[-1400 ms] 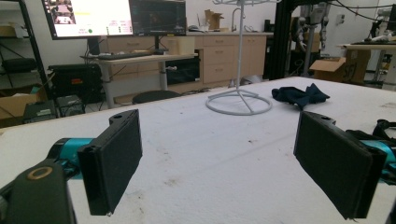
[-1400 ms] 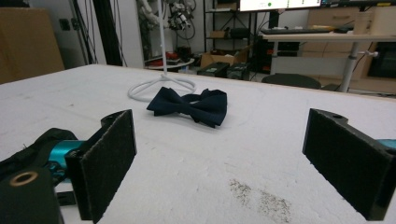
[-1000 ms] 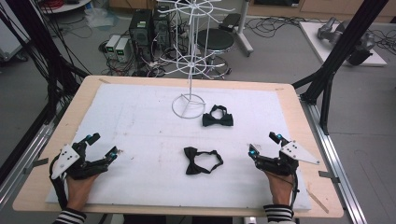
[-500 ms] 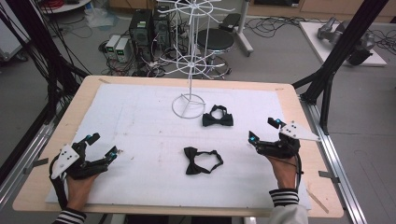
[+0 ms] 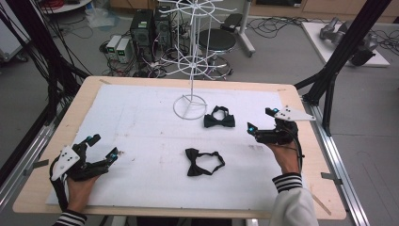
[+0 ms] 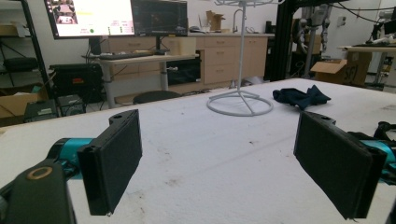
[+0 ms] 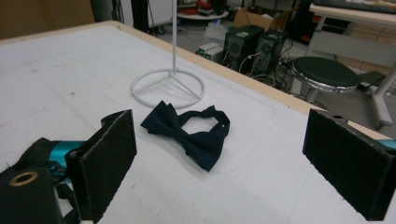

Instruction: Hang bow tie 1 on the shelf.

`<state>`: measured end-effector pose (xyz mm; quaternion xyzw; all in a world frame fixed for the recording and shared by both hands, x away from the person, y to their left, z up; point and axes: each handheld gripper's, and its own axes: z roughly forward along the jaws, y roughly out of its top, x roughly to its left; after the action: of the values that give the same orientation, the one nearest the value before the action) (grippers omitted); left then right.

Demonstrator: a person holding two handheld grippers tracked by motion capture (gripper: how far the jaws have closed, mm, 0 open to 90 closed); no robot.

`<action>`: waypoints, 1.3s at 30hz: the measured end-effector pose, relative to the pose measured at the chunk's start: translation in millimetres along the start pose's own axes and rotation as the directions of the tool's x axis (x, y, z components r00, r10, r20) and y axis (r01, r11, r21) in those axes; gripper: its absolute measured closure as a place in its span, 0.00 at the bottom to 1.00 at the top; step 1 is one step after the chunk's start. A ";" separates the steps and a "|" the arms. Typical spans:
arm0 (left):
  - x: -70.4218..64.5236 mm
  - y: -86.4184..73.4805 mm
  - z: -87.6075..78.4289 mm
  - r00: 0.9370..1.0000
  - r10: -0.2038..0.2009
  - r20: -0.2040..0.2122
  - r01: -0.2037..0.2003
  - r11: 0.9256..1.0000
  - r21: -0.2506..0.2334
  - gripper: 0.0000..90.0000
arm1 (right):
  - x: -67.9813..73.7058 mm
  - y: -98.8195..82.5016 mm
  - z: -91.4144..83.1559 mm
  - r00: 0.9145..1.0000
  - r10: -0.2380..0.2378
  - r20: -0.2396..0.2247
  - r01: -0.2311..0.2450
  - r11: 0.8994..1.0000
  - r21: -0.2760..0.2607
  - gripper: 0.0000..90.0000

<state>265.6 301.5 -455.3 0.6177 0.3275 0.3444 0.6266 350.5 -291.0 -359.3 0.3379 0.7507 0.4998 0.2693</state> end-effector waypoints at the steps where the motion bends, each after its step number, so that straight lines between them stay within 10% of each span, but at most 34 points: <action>1: 0.0 0.0 0.0 1.000 0.000 0.000 0.000 1.000 0.000 0.18 | 0.0 0.0 0.0 1.000 0.000 0.000 0.000 1.000 0.000 0.10; 25: -0.1 0.0 0.3 1.000 -0.002 -0.002 0.002 1.000 0.000 0.17 | -18.4 35.2 58.4 0.970 -0.127 -0.208 0.154 0.981 0.116 0.10; 39: -0.2 0.1 0.2 1.000 0.000 -0.002 0.000 1.000 0.002 0.18 | -22.9 45.8 90.8 0.908 -0.221 -0.357 0.299 0.937 0.180 0.10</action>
<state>265.6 301.2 -455.3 0.6178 0.3286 0.3448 0.6257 443.2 -244.7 -347.4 0.1742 0.8765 0.4182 0.1629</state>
